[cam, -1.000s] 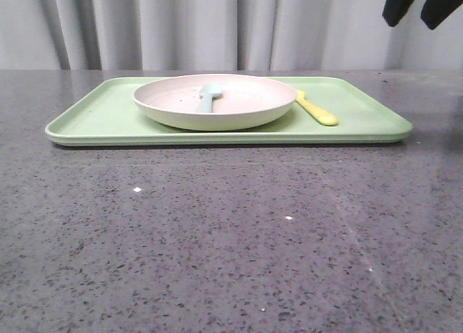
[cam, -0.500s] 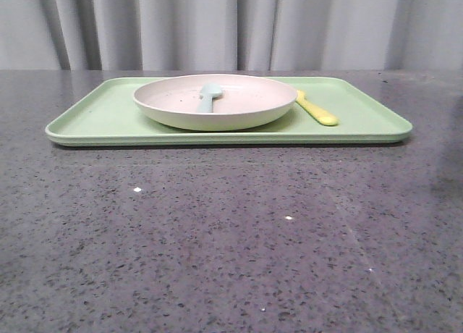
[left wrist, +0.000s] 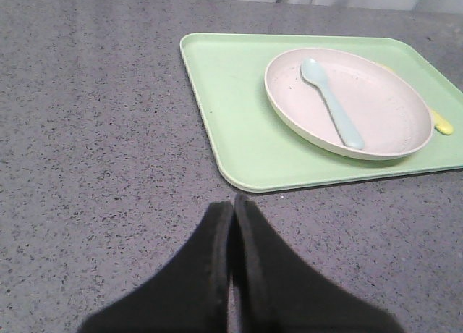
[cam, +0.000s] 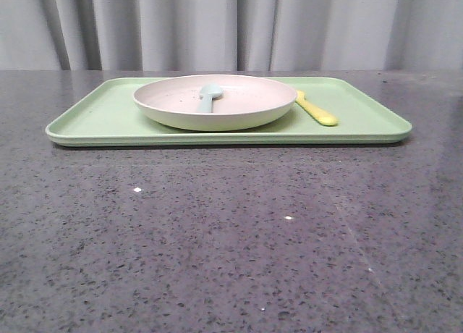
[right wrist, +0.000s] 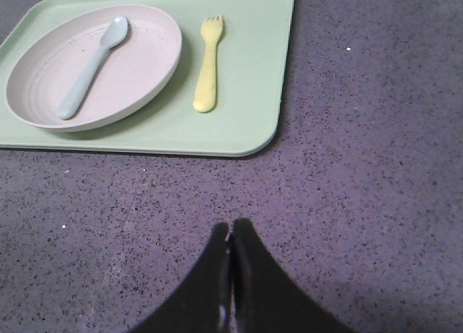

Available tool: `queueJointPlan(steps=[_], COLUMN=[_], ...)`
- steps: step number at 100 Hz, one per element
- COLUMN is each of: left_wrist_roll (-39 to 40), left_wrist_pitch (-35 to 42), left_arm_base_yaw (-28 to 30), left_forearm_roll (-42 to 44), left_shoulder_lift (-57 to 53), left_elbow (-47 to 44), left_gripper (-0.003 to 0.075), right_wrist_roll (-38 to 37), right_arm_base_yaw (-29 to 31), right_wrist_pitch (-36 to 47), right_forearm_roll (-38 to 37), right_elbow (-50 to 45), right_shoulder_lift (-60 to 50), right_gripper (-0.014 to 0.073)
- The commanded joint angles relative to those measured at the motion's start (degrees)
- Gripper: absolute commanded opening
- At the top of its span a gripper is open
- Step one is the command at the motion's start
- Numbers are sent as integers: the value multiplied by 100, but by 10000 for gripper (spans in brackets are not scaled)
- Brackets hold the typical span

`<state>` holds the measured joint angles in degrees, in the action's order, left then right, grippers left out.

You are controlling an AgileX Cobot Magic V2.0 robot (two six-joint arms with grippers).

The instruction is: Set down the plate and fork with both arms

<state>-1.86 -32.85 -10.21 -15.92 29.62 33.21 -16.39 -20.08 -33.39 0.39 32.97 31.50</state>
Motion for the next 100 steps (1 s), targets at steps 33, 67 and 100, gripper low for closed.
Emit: queueJointPlan(steps=[33,67,100], left_wrist_roll=[36,36,36], left_wrist_pitch=[590,576,576], left_arm_base_yaw=[20,20,20], left_forearm_roll=[-100,-100,-100], left_shoulder_lift=[-280,-337,-337], left_elbow=[-35,-89,-89], left_gripper=[-20,-20,-20], right_wrist_roll=[27,27,27], right_arm_base_yaw=[21,21,21], right_wrist_pitch=[827,812,812], right_forearm_roll=[-273,-297,-297], right_elbow=[-522,-522,-522], right_shoulder_lift=[-1225,-1251,-1251], right_gripper=[-68,-68,-68])
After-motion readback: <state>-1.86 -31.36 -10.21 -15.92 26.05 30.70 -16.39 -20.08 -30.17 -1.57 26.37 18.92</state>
